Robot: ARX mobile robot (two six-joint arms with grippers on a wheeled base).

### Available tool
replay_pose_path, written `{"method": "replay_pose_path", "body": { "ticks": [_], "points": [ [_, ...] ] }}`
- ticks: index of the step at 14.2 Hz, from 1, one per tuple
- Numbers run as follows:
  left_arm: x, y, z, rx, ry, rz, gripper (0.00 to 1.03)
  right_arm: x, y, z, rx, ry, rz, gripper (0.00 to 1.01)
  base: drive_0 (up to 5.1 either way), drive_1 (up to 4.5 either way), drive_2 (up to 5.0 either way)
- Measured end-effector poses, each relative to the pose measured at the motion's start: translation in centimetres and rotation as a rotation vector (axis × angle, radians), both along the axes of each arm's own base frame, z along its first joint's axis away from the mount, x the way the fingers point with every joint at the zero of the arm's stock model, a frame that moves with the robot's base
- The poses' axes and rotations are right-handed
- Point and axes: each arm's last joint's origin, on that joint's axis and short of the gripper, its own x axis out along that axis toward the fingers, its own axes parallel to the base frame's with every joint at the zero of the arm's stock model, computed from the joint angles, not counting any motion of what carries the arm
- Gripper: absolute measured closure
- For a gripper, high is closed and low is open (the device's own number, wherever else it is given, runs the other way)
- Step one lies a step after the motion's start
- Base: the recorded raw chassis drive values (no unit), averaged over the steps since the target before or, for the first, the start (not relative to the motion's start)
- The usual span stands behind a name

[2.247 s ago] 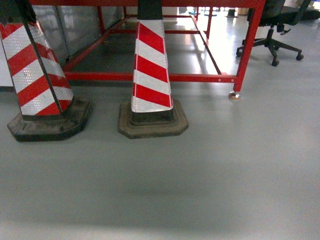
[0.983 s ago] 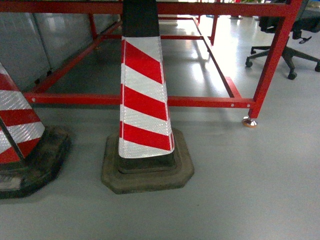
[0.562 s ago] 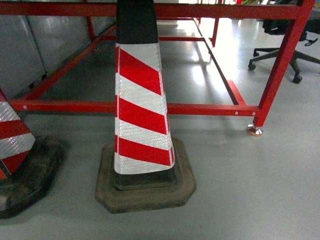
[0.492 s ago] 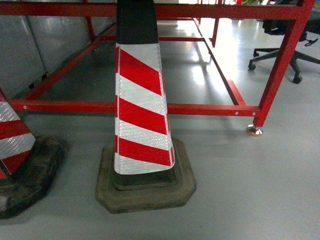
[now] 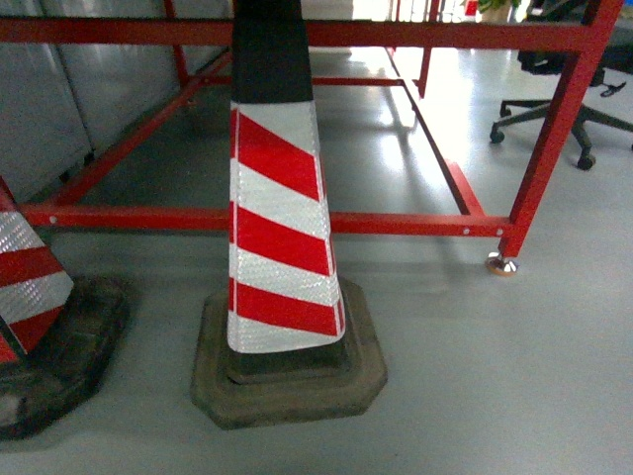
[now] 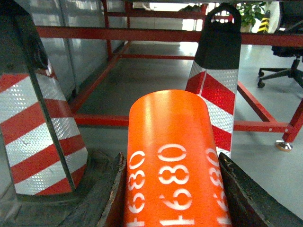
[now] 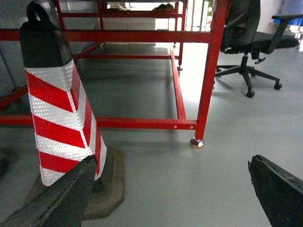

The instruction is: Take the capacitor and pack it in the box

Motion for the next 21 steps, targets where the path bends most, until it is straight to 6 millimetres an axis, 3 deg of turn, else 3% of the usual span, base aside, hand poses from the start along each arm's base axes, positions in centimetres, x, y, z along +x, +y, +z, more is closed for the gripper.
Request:
{"method": "replay_pose_path", "body": {
  "ticks": [10, 21],
  "points": [
    [0.00, -0.01, 0.00, 0.011, 0.000, -0.003, 0.59, 0.00, 0.00, 0.01, 0.000, -0.001, 0.001, 0.03, -0.1, 3.94, -4.1],
    [0.00, 0.00, 0.11, 0.011, -0.011, -0.002, 0.59, 0.00, 0.00, 0.09, 0.000, -0.009, 0.001, 0.03, 0.0, 0.00, 0.0]
  ]
}}
